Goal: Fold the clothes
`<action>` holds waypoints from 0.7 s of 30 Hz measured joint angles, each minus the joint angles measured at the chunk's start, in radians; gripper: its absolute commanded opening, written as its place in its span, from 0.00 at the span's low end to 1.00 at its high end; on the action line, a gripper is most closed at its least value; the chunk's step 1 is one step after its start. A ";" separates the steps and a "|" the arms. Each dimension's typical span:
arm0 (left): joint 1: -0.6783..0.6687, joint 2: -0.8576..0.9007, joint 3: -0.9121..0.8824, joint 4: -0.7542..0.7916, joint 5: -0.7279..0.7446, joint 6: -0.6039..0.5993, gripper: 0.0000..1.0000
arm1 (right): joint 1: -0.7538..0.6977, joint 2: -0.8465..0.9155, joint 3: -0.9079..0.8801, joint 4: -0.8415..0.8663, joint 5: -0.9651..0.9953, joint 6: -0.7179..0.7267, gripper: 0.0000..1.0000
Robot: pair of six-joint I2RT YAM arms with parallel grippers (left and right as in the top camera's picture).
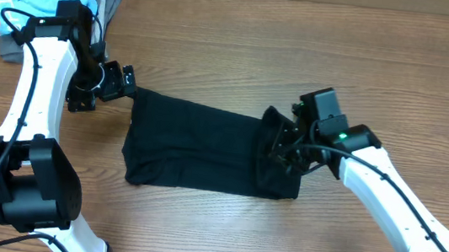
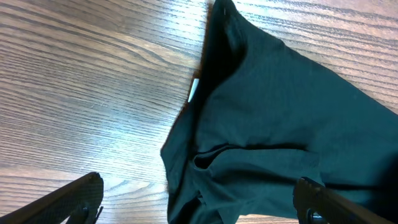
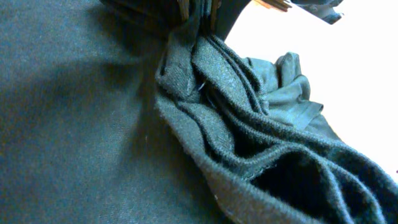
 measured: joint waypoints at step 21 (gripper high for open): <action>0.000 0.000 0.000 -0.005 0.000 0.000 1.00 | 0.149 0.000 0.000 0.117 0.082 0.140 0.65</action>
